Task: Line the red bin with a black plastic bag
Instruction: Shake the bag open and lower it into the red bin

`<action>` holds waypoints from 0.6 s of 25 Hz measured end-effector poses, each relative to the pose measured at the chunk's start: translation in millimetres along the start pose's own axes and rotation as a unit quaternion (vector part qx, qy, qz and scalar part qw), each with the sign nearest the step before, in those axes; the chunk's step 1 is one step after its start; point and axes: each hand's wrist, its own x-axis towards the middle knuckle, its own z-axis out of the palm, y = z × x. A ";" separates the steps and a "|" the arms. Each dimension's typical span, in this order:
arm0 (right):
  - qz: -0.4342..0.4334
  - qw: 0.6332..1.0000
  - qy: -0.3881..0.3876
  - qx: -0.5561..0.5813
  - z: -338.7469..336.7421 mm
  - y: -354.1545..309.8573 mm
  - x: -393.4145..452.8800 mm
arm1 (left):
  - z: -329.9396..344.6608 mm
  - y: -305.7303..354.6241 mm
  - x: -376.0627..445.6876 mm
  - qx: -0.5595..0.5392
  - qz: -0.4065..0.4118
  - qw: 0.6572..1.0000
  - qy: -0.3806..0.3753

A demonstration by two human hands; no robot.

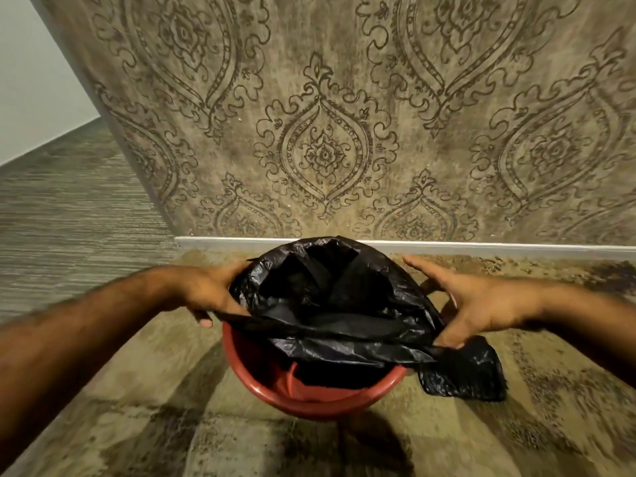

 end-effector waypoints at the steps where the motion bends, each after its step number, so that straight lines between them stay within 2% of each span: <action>1: 0.007 0.999 0.034 0.000 13.3 5.3 -5.2 | 7.9 -7.0 -9.7 -0.039 0.001 0.999 0.012; 3: 0.023 0.994 0.100 0.049 42.5 16.6 -11.6 | 24.5 -21.2 -26.2 -0.122 -0.002 0.991 0.056; 6: 0.066 0.965 0.144 0.211 74.1 31.0 -15.2 | 51.4 -38.5 -36.9 -0.248 -0.022 0.958 0.141; 10: 0.089 0.933 0.118 0.327 91.8 33.2 -16.4 | 72.4 -54.6 -43.1 -0.407 -0.038 0.900 0.151; 15: 0.055 0.903 0.056 0.422 100.2 35.8 -19.8 | 93.0 -75.0 -54.9 -0.497 -0.008 0.856 0.141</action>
